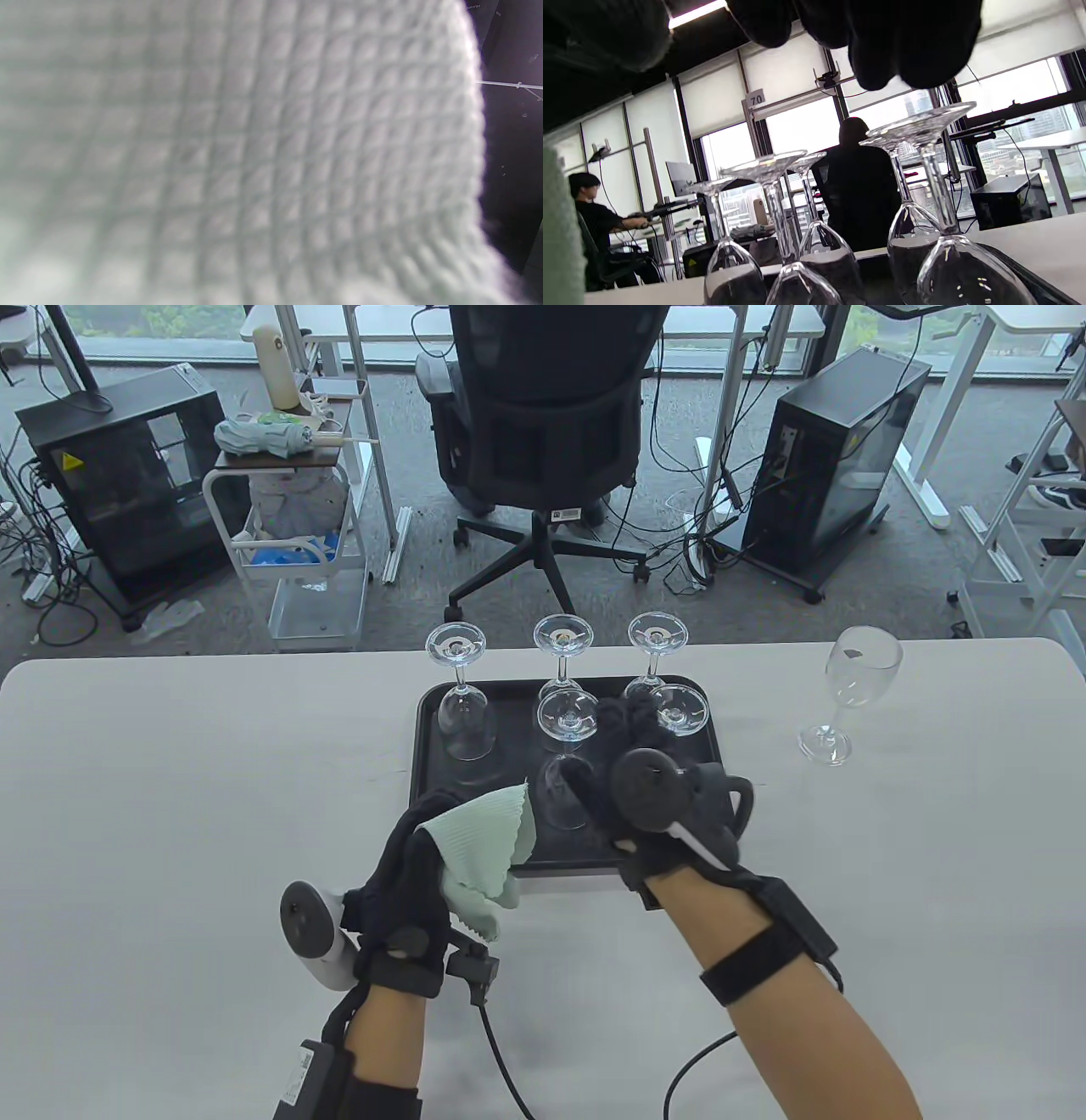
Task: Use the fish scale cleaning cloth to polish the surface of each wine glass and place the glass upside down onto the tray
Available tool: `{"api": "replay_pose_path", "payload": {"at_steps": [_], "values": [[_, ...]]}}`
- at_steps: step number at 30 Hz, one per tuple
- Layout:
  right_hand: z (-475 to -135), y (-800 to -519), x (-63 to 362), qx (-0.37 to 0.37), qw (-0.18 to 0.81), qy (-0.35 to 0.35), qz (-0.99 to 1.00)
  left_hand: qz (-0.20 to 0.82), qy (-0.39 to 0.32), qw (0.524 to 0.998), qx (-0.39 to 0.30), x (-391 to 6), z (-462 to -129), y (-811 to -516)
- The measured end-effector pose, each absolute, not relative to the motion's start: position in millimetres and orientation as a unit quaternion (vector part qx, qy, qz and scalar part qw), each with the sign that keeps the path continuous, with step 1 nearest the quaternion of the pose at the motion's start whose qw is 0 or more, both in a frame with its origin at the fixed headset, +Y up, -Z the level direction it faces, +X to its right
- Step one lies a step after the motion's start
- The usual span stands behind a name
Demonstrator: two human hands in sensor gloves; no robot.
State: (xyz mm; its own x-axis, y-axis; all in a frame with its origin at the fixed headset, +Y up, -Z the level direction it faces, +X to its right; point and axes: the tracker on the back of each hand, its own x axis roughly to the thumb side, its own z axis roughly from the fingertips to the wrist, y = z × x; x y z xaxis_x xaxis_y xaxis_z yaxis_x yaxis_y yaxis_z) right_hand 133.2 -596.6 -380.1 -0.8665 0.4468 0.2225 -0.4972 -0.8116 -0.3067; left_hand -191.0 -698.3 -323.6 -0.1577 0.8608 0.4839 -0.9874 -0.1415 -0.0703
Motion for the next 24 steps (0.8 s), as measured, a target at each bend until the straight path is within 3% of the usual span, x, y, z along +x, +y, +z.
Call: {"api": "replay_pose_path", "payload": {"at_steps": [3, 5, 7, 9, 11, 15, 24], "values": [[-384, -612, 222, -0.024, 0.381, -0.199, 0.903, 0.738, -0.191, 0.625, 0.169, -191, -323, -697], [-394, -637, 263, -0.098, 0.399, -0.181, 0.893, 0.739, -0.191, 0.624, 0.170, -191, -323, -698], [-409, -686, 308, -0.199, 0.422, -0.105, 0.878, 0.738, -0.191, 0.624, 0.170, -191, -323, -698], [-419, -727, 332, -0.255, 0.457, -0.041, 0.851, 0.739, -0.192, 0.623, 0.169, -191, -324, -697], [-429, -750, 348, -0.291, 0.470, -0.027, 0.833, 0.740, -0.191, 0.622, 0.170, -190, -324, -696], [-456, -761, 370, -0.319, 0.436, -0.041, 0.840, 0.736, -0.190, 0.628, 0.169, -190, -324, -696], [-515, -771, 379, -0.325, 0.488, -0.002, 0.810, 0.748, -0.194, 0.610, 0.173, -192, -319, -690]]}}
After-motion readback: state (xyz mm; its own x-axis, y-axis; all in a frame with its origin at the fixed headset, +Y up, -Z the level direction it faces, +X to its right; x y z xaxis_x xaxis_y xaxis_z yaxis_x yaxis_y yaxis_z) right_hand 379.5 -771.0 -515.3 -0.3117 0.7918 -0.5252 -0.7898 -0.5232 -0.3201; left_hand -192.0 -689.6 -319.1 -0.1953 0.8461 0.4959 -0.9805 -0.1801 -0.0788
